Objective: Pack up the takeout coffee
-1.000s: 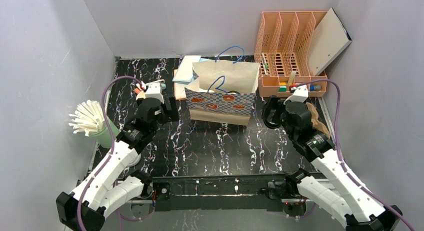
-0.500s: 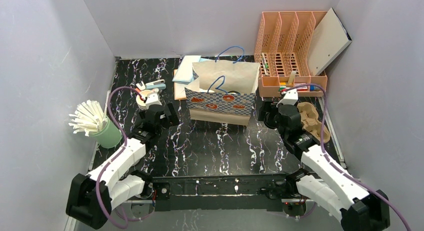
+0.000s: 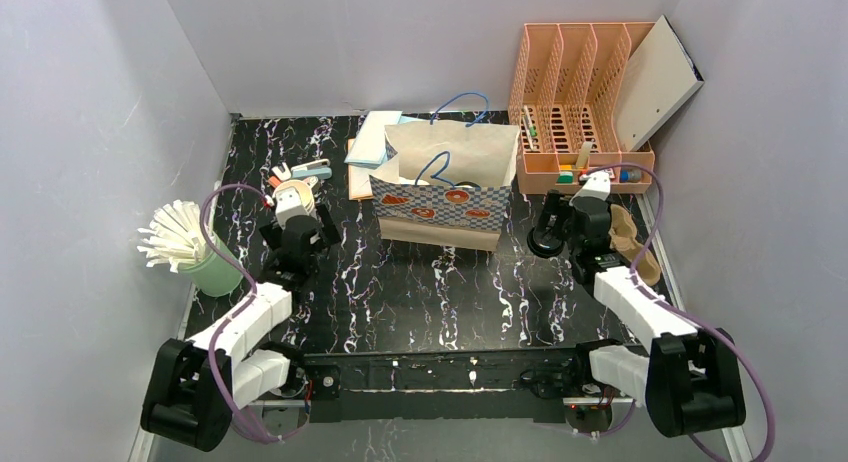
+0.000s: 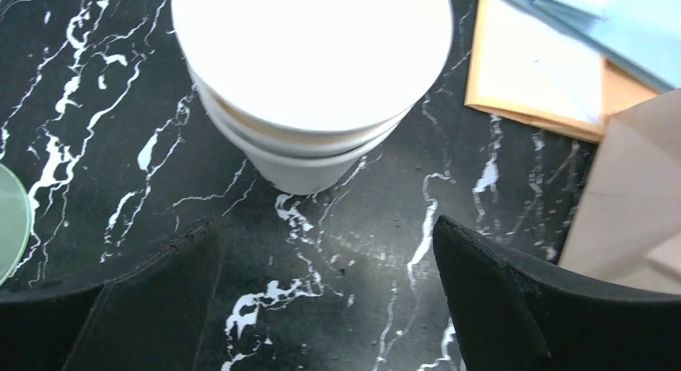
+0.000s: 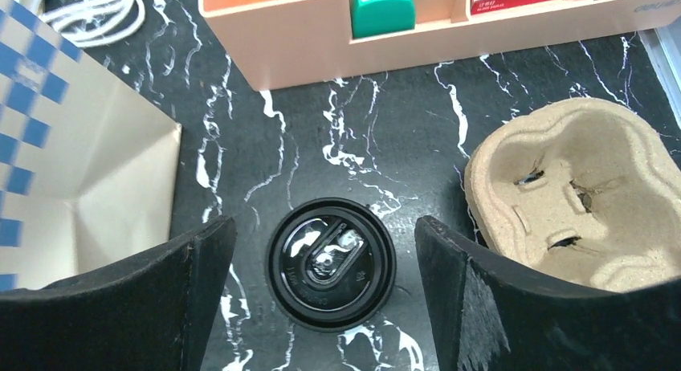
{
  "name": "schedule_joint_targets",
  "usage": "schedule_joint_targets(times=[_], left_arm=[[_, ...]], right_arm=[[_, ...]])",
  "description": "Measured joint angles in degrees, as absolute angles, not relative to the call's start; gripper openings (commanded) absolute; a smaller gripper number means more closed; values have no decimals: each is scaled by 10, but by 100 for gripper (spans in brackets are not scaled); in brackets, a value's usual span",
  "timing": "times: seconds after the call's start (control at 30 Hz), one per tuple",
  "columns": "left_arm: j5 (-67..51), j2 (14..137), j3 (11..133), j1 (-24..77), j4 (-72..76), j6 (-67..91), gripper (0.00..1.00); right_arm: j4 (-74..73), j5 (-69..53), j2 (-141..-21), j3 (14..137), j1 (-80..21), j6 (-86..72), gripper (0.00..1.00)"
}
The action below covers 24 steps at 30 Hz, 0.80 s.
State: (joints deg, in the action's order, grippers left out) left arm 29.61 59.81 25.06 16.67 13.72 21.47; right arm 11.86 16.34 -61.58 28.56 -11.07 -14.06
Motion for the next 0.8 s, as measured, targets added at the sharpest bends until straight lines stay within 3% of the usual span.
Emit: schedule_joint_targets(times=[0.33,0.53,0.8], left_arm=[[306,658,126,156,382,81,97],[278,751,104,134,524,42,98],[236,840,91,110,652,8,98]], right_arm=[[329,156,-690,152,-108,-23,88],[450,112,-769,146,-84,14,74],[604,65,-895,147,-30,-13,90]])
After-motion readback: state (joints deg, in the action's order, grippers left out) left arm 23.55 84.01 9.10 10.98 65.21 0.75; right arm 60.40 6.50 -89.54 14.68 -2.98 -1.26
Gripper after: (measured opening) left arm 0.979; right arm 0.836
